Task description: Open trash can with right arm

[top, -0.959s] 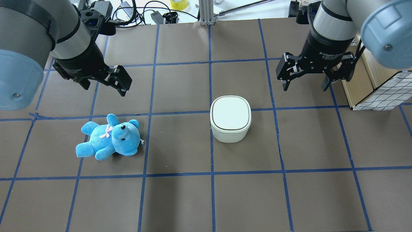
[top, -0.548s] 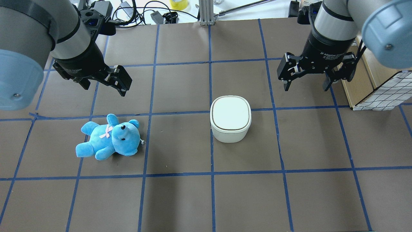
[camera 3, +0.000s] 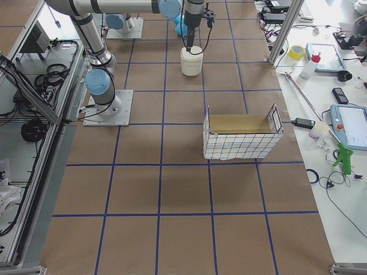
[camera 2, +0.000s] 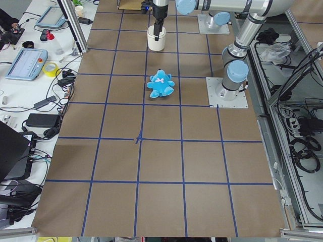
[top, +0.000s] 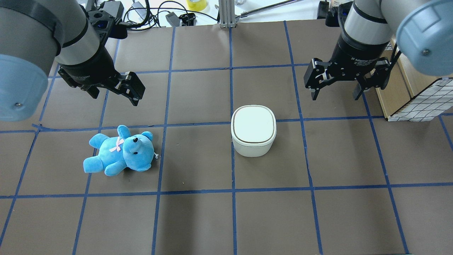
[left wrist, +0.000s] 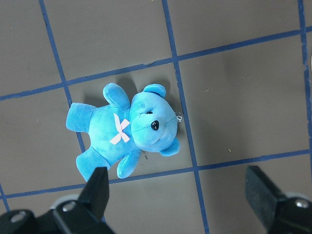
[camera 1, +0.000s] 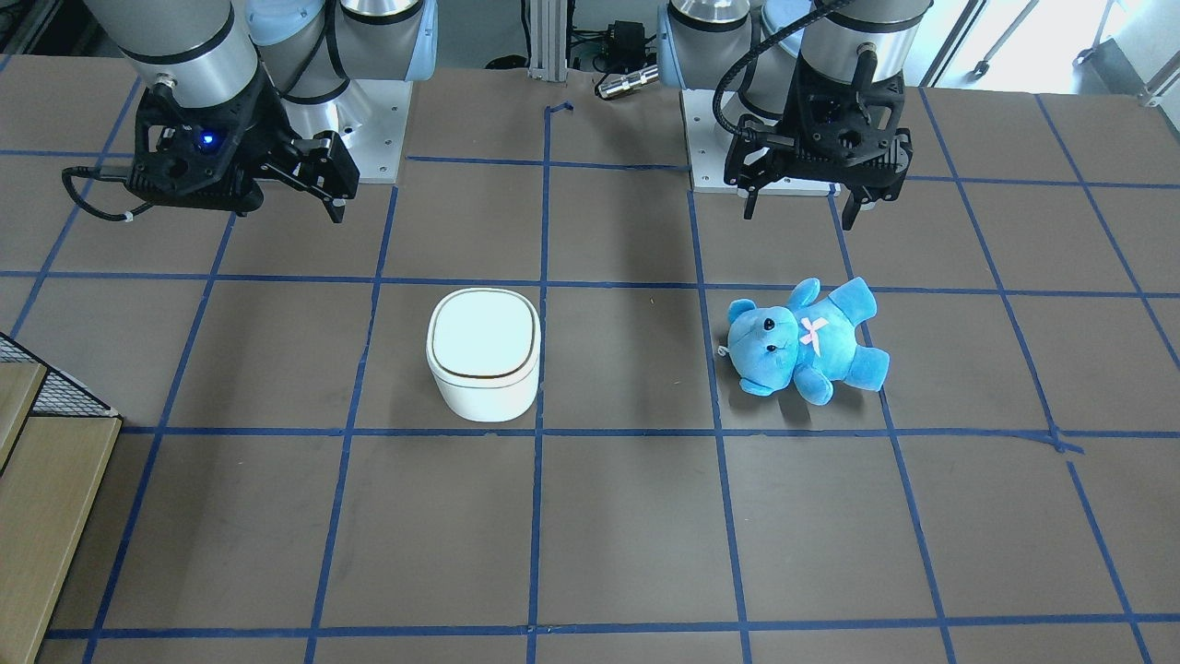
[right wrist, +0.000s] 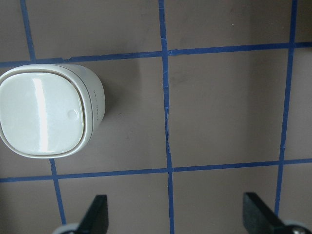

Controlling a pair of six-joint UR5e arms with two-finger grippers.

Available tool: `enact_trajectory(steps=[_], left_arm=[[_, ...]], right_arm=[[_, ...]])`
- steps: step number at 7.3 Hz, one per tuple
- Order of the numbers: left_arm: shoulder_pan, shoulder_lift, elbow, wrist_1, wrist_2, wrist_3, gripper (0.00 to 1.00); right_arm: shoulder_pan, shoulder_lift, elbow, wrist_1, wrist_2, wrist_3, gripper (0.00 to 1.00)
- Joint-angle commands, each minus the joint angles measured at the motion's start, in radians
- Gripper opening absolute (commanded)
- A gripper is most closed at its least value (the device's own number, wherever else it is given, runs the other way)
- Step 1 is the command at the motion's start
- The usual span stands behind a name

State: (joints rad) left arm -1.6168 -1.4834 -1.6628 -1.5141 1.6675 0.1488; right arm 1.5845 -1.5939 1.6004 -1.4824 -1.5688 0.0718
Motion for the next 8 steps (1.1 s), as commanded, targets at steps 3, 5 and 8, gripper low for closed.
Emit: enact_trajectory(steps=[3, 5, 8], left_arm=[[0.0, 0.0, 0.0, 0.0, 0.0, 0.0, 1.0], [0.0, 0.0, 0.0, 0.0, 0.0, 0.0, 1.0], [0.0, 0.0, 0.0, 0.0, 0.0, 0.0, 1.0]], right_arm=[[0.003, 0.014, 0.021, -0.012, 0.024, 0.006, 0.0], [0.009, 0.035, 0.038, -0.025, 0.093, 0.087, 0.0], [0.141, 0.113, 0.096, -0.236, 0.093, 0.187, 0.0]])
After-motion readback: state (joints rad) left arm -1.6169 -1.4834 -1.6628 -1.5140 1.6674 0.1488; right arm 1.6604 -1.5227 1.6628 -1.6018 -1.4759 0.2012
